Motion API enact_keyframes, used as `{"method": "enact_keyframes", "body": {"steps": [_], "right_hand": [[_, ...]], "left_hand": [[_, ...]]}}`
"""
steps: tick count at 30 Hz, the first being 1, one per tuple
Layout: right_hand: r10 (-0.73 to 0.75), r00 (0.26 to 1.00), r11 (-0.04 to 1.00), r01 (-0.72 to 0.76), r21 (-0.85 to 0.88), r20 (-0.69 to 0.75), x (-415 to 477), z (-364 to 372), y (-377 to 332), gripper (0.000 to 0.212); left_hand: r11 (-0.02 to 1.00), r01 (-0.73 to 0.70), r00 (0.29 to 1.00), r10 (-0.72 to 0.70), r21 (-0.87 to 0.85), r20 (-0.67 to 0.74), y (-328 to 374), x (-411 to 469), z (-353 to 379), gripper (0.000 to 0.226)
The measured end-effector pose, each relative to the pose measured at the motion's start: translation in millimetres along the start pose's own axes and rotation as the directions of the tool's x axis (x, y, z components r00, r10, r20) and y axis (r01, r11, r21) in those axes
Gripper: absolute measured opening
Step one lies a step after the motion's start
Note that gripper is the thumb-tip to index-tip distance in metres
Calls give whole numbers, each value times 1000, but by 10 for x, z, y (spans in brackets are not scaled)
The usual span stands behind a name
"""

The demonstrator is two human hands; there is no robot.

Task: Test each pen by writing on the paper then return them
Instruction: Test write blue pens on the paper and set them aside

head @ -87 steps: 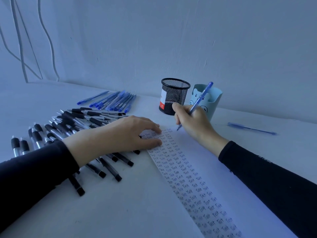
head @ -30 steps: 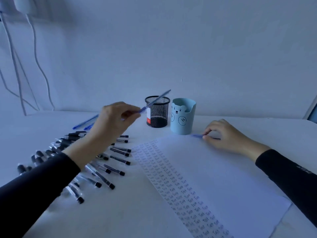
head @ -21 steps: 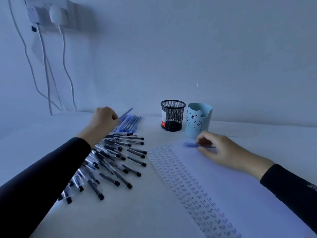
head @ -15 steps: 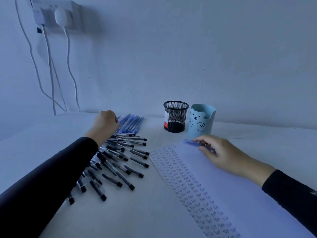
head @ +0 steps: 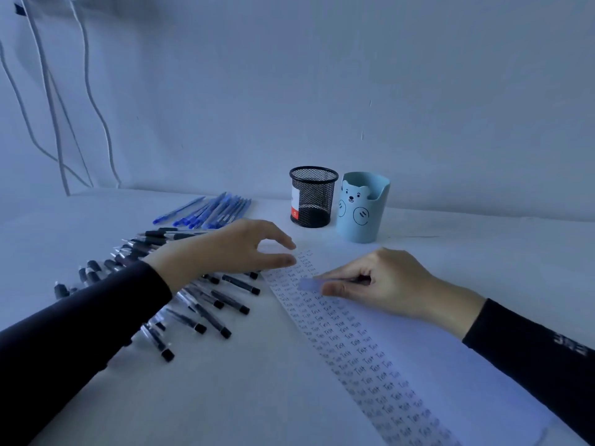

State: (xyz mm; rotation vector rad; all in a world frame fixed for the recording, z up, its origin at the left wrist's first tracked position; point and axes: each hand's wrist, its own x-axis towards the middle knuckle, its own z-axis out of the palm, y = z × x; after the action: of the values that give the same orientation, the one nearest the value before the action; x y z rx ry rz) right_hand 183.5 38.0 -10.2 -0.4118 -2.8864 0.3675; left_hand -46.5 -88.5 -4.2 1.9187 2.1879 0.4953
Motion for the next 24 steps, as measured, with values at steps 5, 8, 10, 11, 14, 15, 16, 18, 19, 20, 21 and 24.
{"method": "enact_keyframes", "body": {"steps": [5, 8, 10, 11, 14, 15, 16, 18, 19, 20, 21, 24], "right_hand": [[71, 996, 994, -65, -88, 61, -18, -124, 0, 25], [102, 994, 953, -105, 286, 24, 7, -285, 70, 29], [146, 987, 801, -75, 593, -73, 28, -369, 70, 43], [161, 982, 693, -43, 720, -96, 45, -391, 71, 47], [185, 973, 558, 9, 830, -135, 124, -375, 64, 34], [198, 967, 583, 15, 812, -159, 156, -345, 60, 20], [215, 961, 602, 11, 799, -176, 190, -313, 36, 7], [267, 949, 626, -39, 779, -167, 285, -227, 39, 14], [282, 950, 627, -75, 776, -136, 344, -183, 57, 25], [291, 952, 614, -110, 782, -95, 404, -147, 69, 32], [298, 953, 603, -139, 786, -60, 465, -115, 75, 34], [310, 950, 656, -180, 733, -43, 613, -26, 80, 22]], "left_hand": [[998, 2, 1000, -1, -55, 18, -39, -14, 89, 48], [998, 13, 1000, -12, -63, 10, -52, -27, 103, 50], [998, 5, 1000, -5, -68, 6, -55, -34, 108, 50], [997, 3, 1000, -3, -77, 4, -55, -40, 111, 50], [996, 0, 1000, 0, -88, 4, -51, -45, 112, 51], [996, 2, 1000, -2, -84, 7, -51, -44, 113, 52], [997, 5, 1000, -5, -80, 6, -53, -44, 114, 53], [998, 9, 1000, -9, -66, 0, -53, -41, 117, 55], [998, 7, 1000, -8, -60, -3, -52, -41, 120, 55], [998, 4, 1000, -4, -55, -4, -49, -42, 121, 54], [999, 0, 1000, -1, -51, -7, -45, -42, 124, 53], [1000, -9, 1000, 9, -28, -20, -33, -49, 124, 50]]}}
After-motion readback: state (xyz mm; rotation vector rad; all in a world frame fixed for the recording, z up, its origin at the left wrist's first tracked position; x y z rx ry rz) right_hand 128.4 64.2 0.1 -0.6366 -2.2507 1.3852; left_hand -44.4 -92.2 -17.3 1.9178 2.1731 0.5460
